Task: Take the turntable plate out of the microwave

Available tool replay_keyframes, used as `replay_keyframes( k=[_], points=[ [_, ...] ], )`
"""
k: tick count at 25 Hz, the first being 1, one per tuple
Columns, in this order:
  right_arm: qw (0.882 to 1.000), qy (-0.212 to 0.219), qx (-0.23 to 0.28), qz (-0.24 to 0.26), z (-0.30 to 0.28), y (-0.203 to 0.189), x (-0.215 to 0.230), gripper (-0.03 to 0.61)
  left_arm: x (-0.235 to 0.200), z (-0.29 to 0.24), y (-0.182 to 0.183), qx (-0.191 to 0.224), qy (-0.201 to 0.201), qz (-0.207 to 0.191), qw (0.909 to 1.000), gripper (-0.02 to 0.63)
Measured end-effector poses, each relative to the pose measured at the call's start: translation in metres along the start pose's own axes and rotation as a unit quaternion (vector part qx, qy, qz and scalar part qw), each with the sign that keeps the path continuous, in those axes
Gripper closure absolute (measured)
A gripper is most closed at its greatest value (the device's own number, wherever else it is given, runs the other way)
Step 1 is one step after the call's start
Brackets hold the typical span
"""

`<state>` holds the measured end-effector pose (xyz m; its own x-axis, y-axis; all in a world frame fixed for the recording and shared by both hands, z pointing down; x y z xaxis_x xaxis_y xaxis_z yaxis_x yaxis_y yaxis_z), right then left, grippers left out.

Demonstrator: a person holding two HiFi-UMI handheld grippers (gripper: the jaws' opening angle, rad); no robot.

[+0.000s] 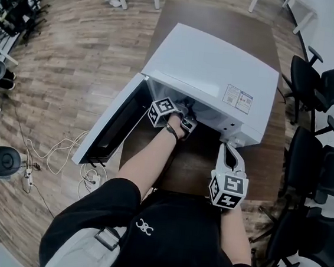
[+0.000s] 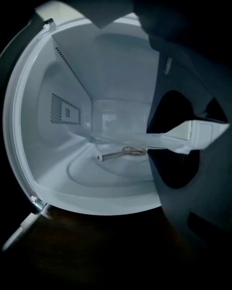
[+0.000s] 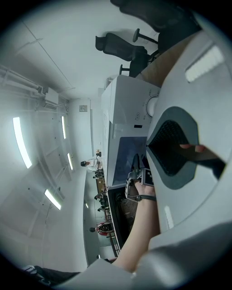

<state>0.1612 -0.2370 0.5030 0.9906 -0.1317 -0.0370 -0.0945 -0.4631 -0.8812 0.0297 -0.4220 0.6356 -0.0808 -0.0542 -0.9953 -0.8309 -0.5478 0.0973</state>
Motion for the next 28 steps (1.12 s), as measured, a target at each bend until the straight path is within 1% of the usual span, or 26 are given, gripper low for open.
replay_keyframes(
  k=[5,9,10,11,13,14,18,19,21,28],
  points=[
    [1.0,0.005,0.001,0.006,-0.002,0.0,-0.006,0.569,0.001,0.001,0.002,0.004,-0.005,-0.007,1.0,0.499],
    [1.0,0.007,0.001,0.011,-0.002,0.001,-0.009,0.569,0.002,0.0,0.0,-0.001,0.002,-0.016,0.9999,0.506],
    [1.0,0.007,0.0,0.012,-0.002,0.001,-0.01,0.569,0.002,0.0,0.0,0.003,0.001,-0.009,1.0,0.505],
    [1.0,0.006,0.0,0.012,-0.002,0.001,-0.01,0.569,0.003,0.001,0.001,0.011,-0.004,0.009,0.9999,0.494],
    [1.0,0.006,0.0,0.011,-0.001,0.002,-0.009,0.569,0.004,0.001,0.004,0.027,-0.021,0.048,0.9982,0.494],
    [1.0,0.005,0.0,0.01,-0.001,0.002,-0.009,0.569,0.005,-0.001,0.006,0.031,-0.026,0.055,0.9977,0.494],
    [1.0,0.006,0.0,0.013,0.0,0.001,-0.01,0.569,0.005,-0.011,0.005,0.016,-0.017,0.033,0.9992,0.475],
    [1.0,0.006,0.0,0.013,0.001,0.001,-0.01,0.569,0.003,-0.012,0.003,0.01,-0.012,0.029,0.9995,0.49],
    [1.0,0.004,0.0,0.015,0.001,0.0,-0.008,0.569,0.0,-0.011,0.001,0.003,-0.005,0.026,0.9997,0.585],
    [1.0,-0.003,0.0,0.013,0.004,0.0,-0.002,0.569,0.009,-0.011,0.001,0.014,-0.056,0.036,0.9977,0.584]
  ],
)
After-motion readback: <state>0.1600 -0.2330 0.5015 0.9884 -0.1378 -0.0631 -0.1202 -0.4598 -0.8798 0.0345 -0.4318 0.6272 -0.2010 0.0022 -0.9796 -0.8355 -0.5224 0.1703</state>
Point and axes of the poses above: the fingertips, and each gripper's own axes: z backward along the fingers, x to its right, y out of its top, the point moved 1 cm from there along z, backward along the fingers, and after that the axes turned 10 degrees about -y, right-handed, at the moved point
